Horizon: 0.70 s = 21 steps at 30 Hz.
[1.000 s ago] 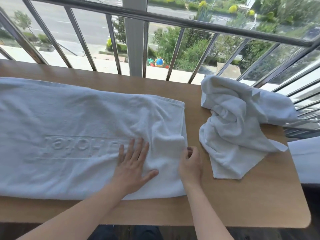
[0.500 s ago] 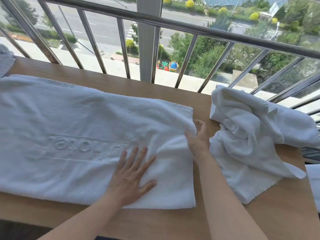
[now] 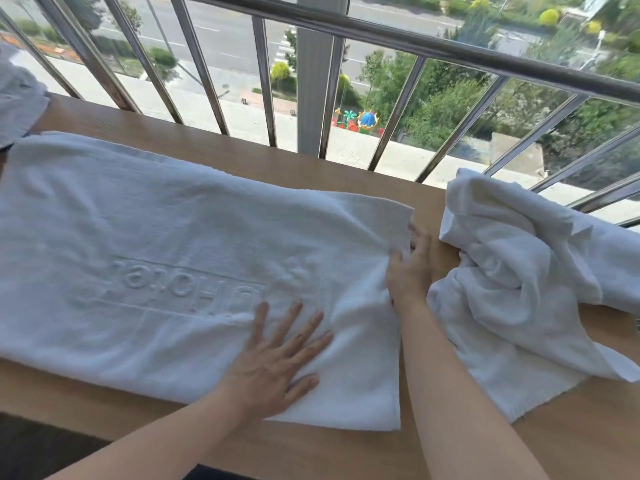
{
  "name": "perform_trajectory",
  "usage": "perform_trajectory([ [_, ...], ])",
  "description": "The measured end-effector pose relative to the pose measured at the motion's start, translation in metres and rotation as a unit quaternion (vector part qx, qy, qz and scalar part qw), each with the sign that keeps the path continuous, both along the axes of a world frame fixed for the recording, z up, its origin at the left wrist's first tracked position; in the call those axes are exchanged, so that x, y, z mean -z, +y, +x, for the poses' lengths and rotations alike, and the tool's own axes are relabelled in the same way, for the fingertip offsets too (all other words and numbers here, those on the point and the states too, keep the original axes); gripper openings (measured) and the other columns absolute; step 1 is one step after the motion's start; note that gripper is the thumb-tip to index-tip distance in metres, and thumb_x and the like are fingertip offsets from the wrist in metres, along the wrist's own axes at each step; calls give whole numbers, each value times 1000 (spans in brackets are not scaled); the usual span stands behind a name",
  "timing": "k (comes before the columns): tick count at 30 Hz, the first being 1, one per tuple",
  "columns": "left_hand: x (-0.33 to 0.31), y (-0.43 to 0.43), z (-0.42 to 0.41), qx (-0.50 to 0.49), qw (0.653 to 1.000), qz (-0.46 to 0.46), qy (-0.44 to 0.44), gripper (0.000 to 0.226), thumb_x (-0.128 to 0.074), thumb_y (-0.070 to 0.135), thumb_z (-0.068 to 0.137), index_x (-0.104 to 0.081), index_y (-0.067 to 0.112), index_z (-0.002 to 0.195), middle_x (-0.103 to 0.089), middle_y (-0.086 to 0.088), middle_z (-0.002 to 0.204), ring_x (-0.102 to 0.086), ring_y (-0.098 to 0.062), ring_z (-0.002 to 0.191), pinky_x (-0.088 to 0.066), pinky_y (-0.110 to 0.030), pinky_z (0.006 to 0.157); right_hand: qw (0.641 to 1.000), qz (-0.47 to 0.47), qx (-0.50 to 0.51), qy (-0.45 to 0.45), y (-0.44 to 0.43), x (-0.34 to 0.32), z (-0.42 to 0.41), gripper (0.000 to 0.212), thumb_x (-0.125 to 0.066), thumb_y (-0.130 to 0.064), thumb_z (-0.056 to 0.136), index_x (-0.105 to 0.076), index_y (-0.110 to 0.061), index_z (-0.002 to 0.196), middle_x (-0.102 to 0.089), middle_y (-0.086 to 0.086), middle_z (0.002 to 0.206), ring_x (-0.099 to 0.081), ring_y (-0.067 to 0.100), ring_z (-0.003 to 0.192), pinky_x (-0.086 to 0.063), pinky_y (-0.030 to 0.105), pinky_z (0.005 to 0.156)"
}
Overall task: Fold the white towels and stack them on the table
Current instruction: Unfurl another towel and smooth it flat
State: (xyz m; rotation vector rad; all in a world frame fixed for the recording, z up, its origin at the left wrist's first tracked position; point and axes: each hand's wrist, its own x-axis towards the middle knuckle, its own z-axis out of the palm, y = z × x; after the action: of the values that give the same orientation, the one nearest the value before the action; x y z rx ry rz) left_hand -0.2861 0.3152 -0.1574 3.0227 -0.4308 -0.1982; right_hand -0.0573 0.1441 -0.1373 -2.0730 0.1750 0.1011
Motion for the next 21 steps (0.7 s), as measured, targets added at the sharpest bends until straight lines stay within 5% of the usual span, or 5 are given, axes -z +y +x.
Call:
perform_trajectory([
  [4,-3,-2,3,2,1000,-10,27,67,-29,58,104,-15,27,161,-10,-5,169,-9,-39,153,-12,-63,117,997,-49,-67,4,0,-10,-10,58,-58,-32,97,-26,-41,144,-39,-20,150,-45,0,119,-39,29,89],
  [8,-3,-2,6,-28,998,-28,48,68,-26,57,105,-16,20,161,-13,-1,169,-7,-33,155,-15,-60,118,993,-103,-26,44,-2,-10,-66,58,-57,-39,95,-23,-37,142,-54,-10,129,-57,22,112,-35,31,82],
  [11,-2,-4,7,-36,997,-28,58,67,-20,57,106,-18,19,161,-13,-1,169,-7,-31,155,-15,-60,119,984,-175,-3,36,-8,-3,-111,50,-55,-45,97,-31,-31,138,-52,-23,98,-54,19,97,-34,32,77],
  [17,-1,-7,5,-39,996,-33,74,65,-9,57,106,-13,23,161,-4,3,169,2,-28,156,-10,-59,121,987,-141,44,66,-30,-6,-113,42,-50,-43,101,-34,-28,137,-56,6,134,-61,29,109,-45,35,74],
  [21,1,-13,5,-50,995,-26,79,65,-9,60,105,-9,27,162,0,3,169,5,-29,155,-8,-62,121,973,-202,35,103,-18,-5,-162,50,-48,-46,100,-30,-22,140,-62,7,125,-63,31,101,-49,38,78],
])
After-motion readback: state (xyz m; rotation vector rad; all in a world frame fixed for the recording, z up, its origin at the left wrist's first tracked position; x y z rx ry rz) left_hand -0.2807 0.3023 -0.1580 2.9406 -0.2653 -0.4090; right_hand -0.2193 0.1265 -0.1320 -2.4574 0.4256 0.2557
